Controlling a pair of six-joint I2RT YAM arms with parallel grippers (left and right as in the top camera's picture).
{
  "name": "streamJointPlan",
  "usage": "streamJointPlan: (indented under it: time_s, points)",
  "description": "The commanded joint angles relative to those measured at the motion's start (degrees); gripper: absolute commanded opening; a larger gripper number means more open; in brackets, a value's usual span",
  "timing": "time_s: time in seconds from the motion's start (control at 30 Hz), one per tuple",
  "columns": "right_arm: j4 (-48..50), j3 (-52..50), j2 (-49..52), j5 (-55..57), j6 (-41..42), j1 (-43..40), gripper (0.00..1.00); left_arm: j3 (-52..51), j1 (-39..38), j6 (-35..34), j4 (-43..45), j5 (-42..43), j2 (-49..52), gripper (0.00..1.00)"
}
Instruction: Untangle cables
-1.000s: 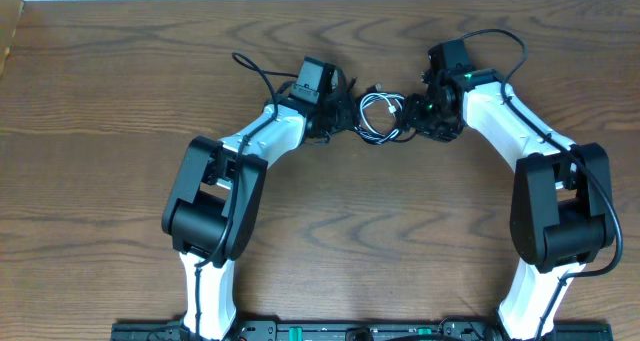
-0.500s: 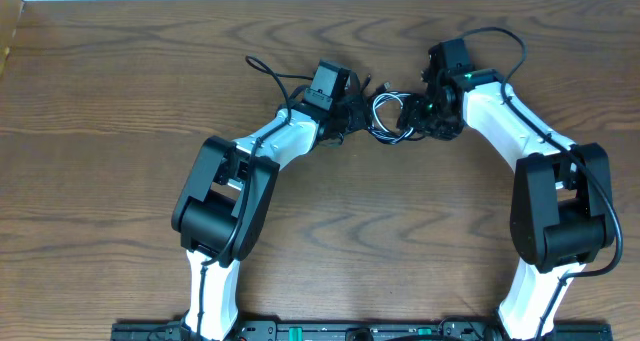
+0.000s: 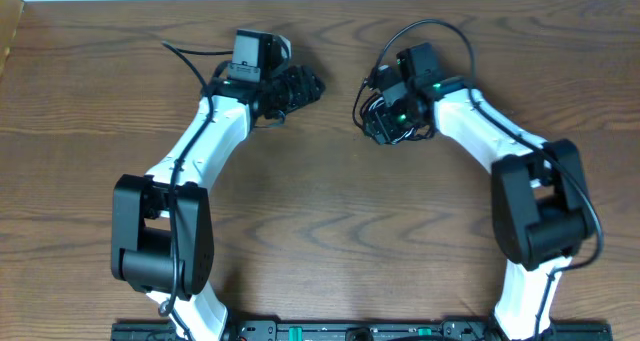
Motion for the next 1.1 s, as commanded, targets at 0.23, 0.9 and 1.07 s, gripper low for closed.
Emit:
streamJointPlan:
  time_s: [0.23, 0.9, 1.07]
  points:
    - [9.9, -0.1, 5.1, 11.1, 10.2, 4.2, 0.52, 0.0, 0.9, 4.0, -3.8, 0.6, 0.7, 0.64]
    - [7.3, 0.1, -8.3, 9.8, 25.8, 4.6, 0.01, -0.1, 0.9, 8.2, -7.2, 0.8, 0.7, 0.63]
    - [5.1, 0.1, -12.4, -13.0, 28.8, -3.5, 0.01, -0.1, 0.8, 12.5, -7.6, 13.1, 0.7, 0.62]
